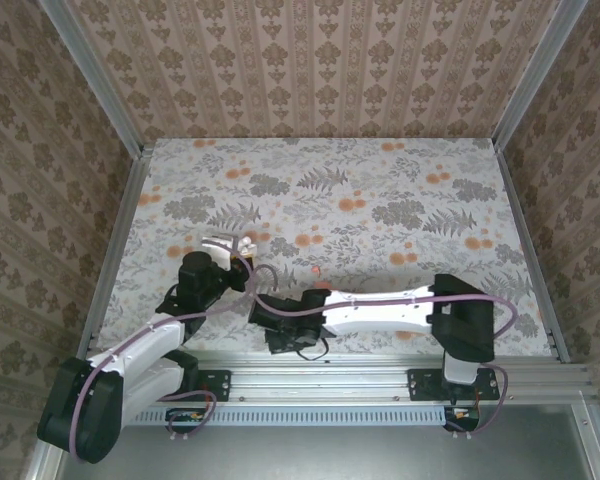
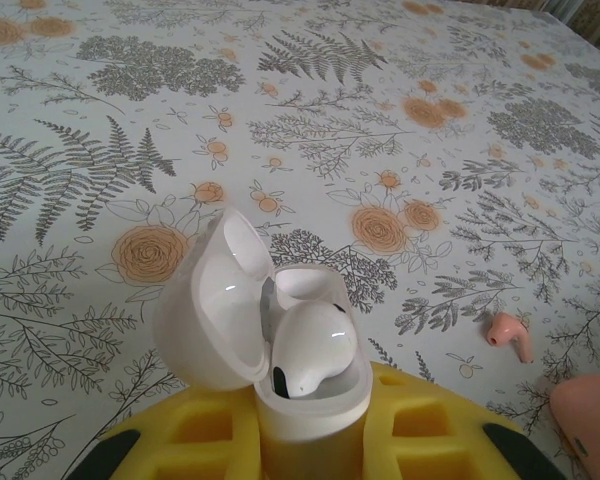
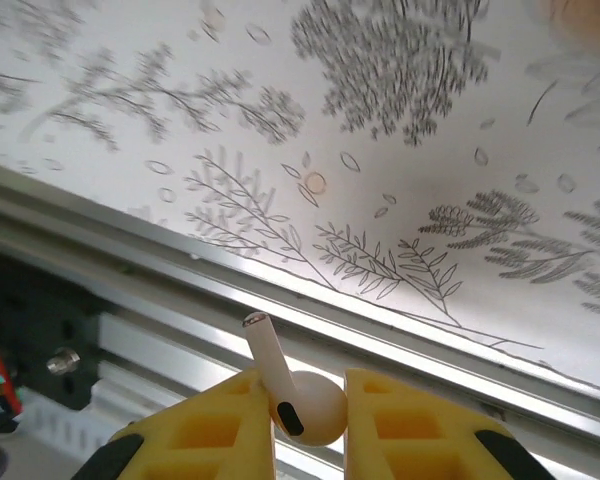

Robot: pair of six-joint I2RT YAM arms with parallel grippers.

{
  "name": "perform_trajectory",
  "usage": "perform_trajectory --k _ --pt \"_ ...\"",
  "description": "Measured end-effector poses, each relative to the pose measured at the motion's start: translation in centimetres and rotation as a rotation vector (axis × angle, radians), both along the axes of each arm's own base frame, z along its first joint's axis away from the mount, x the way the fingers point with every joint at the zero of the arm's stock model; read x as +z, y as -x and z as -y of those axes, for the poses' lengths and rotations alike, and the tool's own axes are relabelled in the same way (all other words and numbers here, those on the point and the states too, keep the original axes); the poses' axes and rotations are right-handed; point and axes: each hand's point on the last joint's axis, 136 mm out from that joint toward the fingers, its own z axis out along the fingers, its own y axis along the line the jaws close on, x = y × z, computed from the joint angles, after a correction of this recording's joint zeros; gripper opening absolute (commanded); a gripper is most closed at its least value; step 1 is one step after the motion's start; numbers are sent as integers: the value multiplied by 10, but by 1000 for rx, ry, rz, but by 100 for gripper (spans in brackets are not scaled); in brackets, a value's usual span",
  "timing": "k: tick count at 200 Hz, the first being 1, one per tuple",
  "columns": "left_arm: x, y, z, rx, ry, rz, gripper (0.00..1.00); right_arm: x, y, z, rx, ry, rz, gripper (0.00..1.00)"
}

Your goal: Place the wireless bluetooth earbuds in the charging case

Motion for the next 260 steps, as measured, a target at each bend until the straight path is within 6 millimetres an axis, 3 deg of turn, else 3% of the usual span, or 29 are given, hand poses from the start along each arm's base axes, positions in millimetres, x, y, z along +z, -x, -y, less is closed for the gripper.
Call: perform_trajectory --k 39,94,155,178,225,260 --pt "-4 3 8 -45 14 -17 4 26 -26 30 41 -29 99 20" --pt "-1 7 18 -114 32 3 4 36 -76 101 91 -12 157 22" --pt "-2 8 19 -133 17 10 4 18 -74 173 261 133 5 23" --pt "-4 9 19 -134 12 3 5 20 -81 186 315 172 -22 23" --pt "-5 9 19 -134 8 0 4 37 -127 202 477 276 54 23" --pt "-4 8 19 -131 8 3 5 43 -136 212 647 319 112 23"
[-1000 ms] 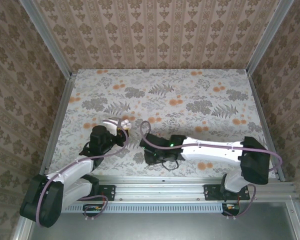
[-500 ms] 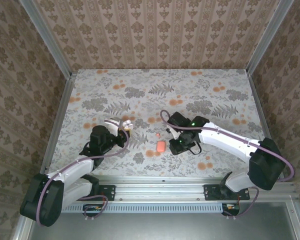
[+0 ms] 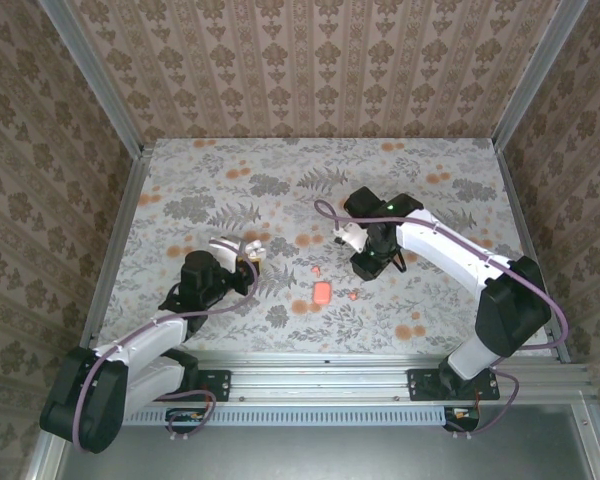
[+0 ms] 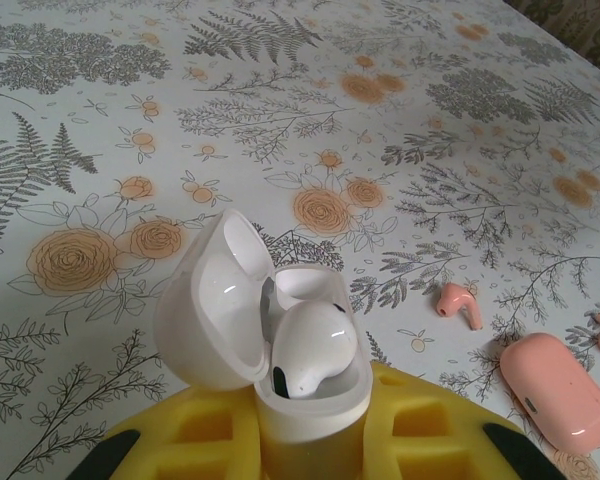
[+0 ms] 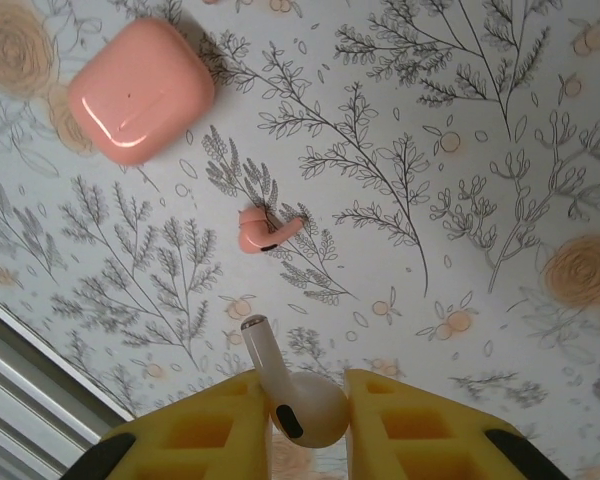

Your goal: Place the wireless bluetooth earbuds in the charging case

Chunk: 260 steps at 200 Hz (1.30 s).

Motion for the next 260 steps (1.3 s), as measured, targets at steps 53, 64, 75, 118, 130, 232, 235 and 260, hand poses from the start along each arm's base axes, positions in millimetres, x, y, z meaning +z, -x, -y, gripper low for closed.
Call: perform_trajectory --k 53,64,75,118,130,232,235,260 --pt "4 -2 -3 11 5 12 5 -9 -2 11 288 76 14 24" --pt "6 -2 -4 16 7 16 5 -16 -2 14 333 89 -3 24" --pt "7 -3 -6 21 8 19 5 -25 -1 17 373 104 -28 24" --pt "8 -6 -11 40 9 20 5 -50 8 31 575 178 -99 24" --pt "8 -7 -13 46 9 20 5 -56 11 36 625 204 -115 24" --pt "4 -10 -18 62 8 4 4 -86 16 48 865 291 -135 29" --pt "3 -10 -18 61 7 2 4 -87 16 48 866 291 -133 29" --pt "0 -10 -17 55 5 -11 4 -91 18 46 882 291 -133 30"
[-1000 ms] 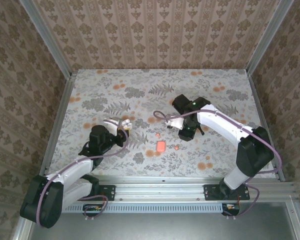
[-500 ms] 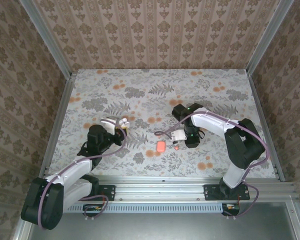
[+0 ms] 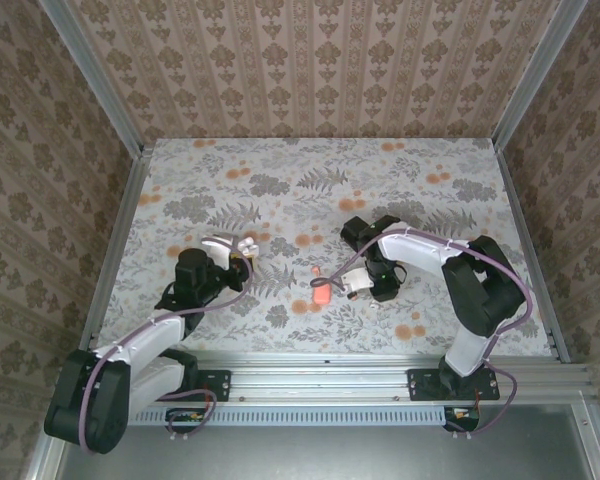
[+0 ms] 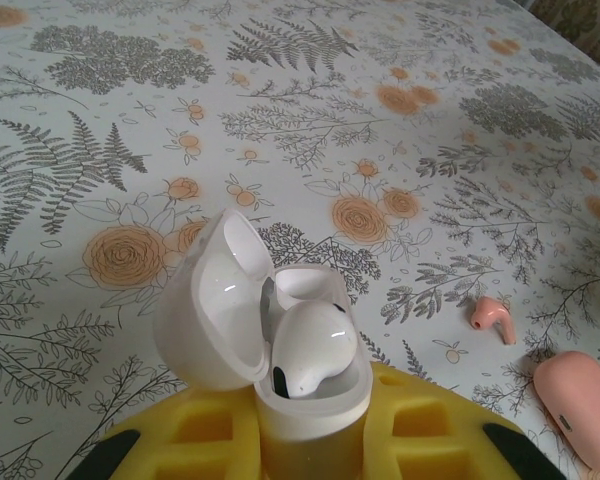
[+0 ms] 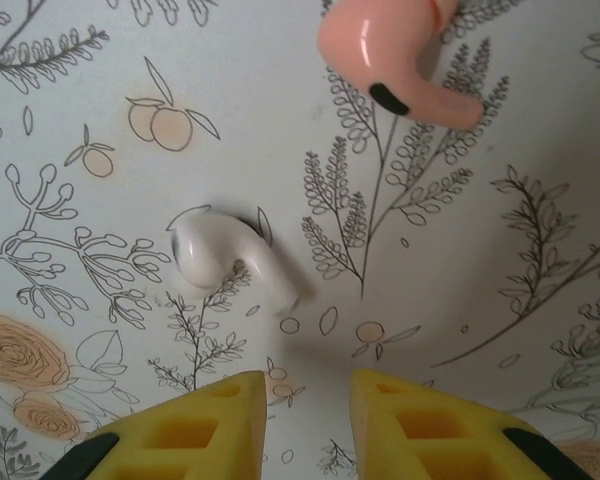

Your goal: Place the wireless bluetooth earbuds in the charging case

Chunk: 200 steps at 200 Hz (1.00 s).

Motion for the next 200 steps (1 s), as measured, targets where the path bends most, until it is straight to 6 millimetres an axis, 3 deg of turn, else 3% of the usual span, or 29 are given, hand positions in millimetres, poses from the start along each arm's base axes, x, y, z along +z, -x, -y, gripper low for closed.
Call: perform_trajectory --k 43,82,105,121,165,200 --pt "3 -1 1 -5 8 2 5 5 -4 -7 -79 -32 25 34" --pt "3 0 2 -9 12 0 5 45 -5 -16 -129 -142 137 37" --pt "4 0 3 -14 16 4 4 56 7 -11 -125 -167 157 37" --pt "5 0 4 -17 18 5 4 51 17 -5 -121 -147 131 37" --pt "7 -1 5 -21 24 16 5 15 59 15 -70 -50 -5 35" --pt "7 -1 5 -21 24 16 5 1 64 10 -42 -45 -26 34"
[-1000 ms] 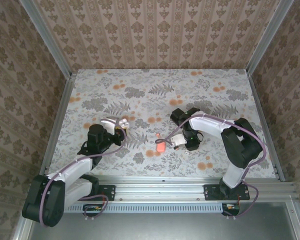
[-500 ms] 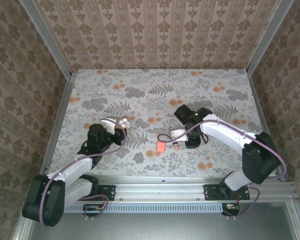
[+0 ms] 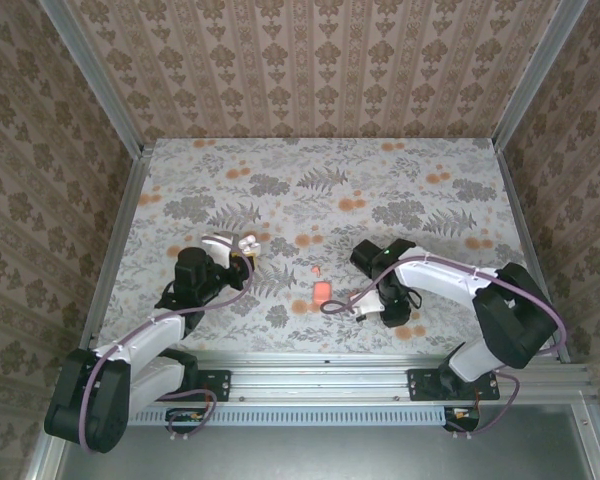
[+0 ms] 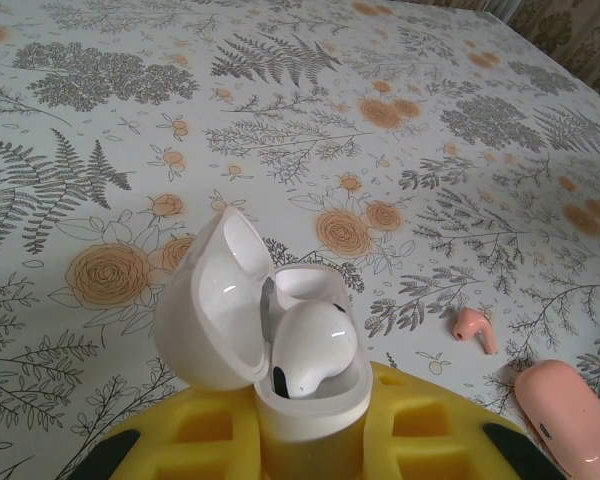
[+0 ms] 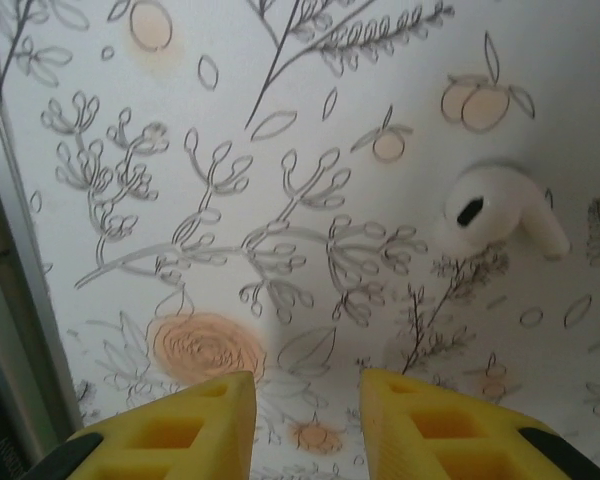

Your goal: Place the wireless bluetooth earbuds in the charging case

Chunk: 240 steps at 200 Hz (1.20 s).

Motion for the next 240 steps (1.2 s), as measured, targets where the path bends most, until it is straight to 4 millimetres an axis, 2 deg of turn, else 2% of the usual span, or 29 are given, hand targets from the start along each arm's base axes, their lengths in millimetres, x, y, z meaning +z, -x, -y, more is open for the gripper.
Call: perform_trajectory --k 54,118,176,216,240 --pt "0 0 0 0 0 -1 4 -16 -1 -18 31 -36 -7 34" --pt "0 0 0 0 -1 -1 5 -17 -2 -37 50 -105 5 34" --pt "-1 1 0 0 -2 -6 4 -17 -28 -55 23 -180 106 34" --pt "-1 1 0 0 -3 -6 4 -15 -46 -54 -34 -213 150 35" --pt "-1 1 0 0 -3 -6 5 -6 -56 -57 -68 -247 166 35"
